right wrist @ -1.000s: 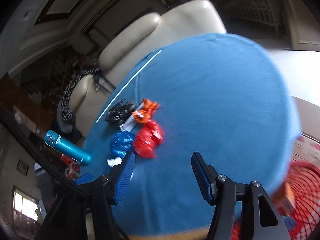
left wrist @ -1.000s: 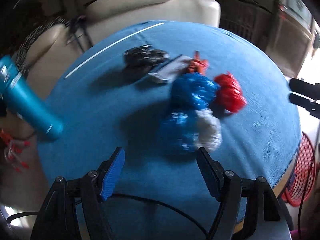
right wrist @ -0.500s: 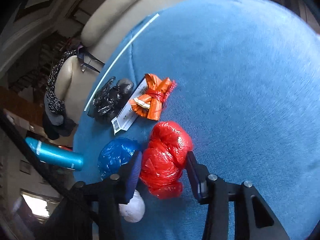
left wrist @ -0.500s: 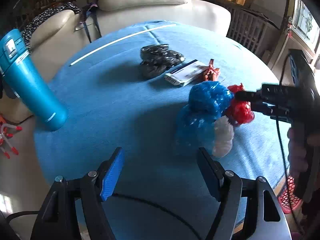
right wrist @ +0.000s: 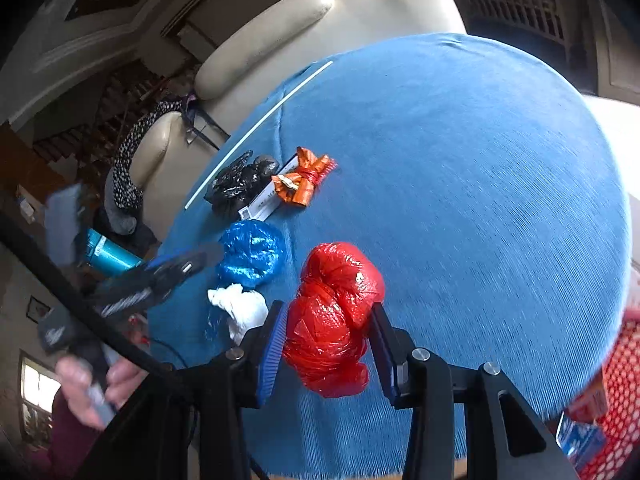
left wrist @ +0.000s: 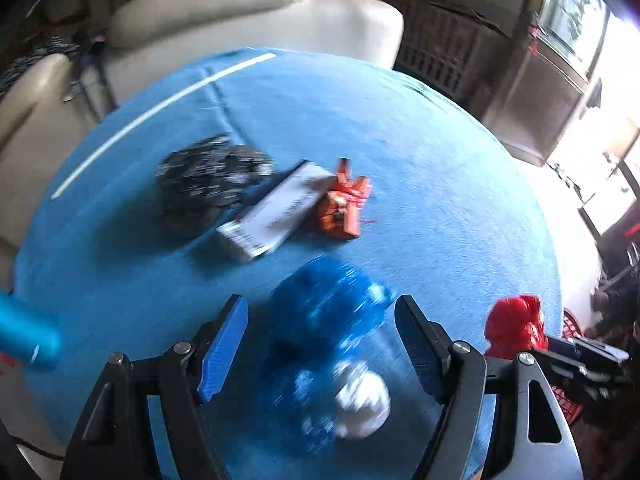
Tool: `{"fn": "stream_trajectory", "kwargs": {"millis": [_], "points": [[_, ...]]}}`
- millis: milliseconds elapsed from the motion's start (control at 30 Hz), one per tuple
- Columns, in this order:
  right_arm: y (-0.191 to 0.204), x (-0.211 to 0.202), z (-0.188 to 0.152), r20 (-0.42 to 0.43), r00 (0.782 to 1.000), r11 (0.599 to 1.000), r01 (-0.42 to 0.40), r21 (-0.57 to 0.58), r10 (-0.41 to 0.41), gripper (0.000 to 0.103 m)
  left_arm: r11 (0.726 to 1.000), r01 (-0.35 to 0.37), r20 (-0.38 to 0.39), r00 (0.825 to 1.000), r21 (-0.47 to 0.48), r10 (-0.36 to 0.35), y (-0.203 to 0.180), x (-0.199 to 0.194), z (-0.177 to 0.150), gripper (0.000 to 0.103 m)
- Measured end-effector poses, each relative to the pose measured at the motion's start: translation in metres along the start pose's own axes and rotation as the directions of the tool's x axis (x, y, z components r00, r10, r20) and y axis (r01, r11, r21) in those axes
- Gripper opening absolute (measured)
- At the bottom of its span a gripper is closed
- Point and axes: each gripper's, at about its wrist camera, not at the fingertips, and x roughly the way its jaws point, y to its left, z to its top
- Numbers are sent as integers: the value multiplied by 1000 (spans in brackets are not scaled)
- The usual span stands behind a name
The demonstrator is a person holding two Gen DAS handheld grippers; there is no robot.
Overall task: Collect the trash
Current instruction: 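Grasp the blue plastic bag with the left gripper while the right holds the red bag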
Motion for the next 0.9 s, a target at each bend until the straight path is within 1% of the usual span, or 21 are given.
{"fn": "stream_trajectory", "kwargs": {"millis": [33,167,200,233,333,400,533,633,700,767,833,900], "points": [[-3,-2,-2,2,1000,1000,-3,11,3,44,1000,11,-21,1000,5,-10,-1,8,3,77],[-12,-12,-5,19,1000,1000,-2,31,1,44,1000,-8,-71,997,-22,7,5,26,1,76],[-13,-14,-5,23,1000,999,-4,34,4,44,999,-9,-79,997,-38,6,8,29,-1,73],[-15,-16,-5,27,1000,999,-6,37,5,44,999,-12,-81,997,-47,8,9,31,-2,64],[-17,-19,-7,35,999,999,-11,43,9,44,999,-21,-61,998,-47,18,12,26,-4,56],[-16,-21,-7,43,999,999,-13,40,11,44,998,-35,-39,999,-51,33,15,19,-3,53],[-11,-31,-6,77,997,1000,-14,17,13,44,995,-72,43,996,-75,76,26,-12,3,53],[-7,-42,-5,115,993,1000,-26,-2,26,44,989,-116,99,987,-87,125,30,-34,7,53],[-5,-48,-4,137,990,999,-40,-9,41,44,986,-139,146,978,-89,151,31,-50,9,53],[-3,-53,-4,160,986,999,-34,-23,37,44,983,-163,185,967,-87,176,27,-65,8,53],[-2,-56,-4,172,984,999,-34,-28,39,44,981,-175,211,959,-77,188,19,-79,4,53],[-3,-61,-4,187,981,998,-54,-23,57,44,982,-177,228,956,-59,186,8,-86,0,53]]}}
